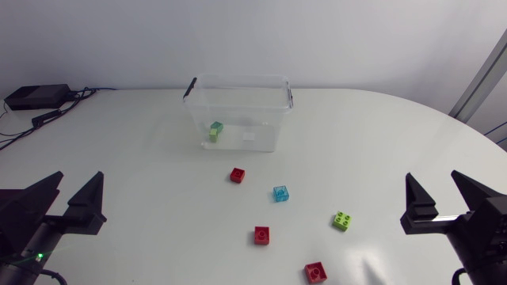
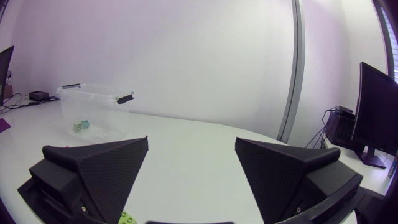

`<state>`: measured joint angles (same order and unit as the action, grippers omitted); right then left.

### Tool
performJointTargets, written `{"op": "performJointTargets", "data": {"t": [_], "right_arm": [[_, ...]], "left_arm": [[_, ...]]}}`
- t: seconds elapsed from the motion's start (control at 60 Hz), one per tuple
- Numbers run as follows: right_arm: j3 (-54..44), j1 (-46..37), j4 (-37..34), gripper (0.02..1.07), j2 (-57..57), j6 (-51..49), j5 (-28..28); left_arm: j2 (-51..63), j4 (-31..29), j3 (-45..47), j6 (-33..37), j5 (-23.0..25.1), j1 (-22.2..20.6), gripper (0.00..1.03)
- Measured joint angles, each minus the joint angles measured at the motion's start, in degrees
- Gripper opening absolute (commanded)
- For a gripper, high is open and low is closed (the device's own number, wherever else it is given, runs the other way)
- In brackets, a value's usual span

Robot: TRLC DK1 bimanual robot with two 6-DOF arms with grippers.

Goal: Place the duplo bricks in the container

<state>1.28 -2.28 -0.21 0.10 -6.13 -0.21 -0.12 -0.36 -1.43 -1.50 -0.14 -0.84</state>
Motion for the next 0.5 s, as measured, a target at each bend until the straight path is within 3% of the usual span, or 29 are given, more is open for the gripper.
{"op": "performJointTargets", "data": {"t": [0.5], "right_arm": [[0.0, 0.37, 0.0, 1.03, 0.0, 0.2, 0.0]], "left_arm": [[0.0, 0.0, 0.0, 0.0, 0.0, -0.15, 0.98]]}}
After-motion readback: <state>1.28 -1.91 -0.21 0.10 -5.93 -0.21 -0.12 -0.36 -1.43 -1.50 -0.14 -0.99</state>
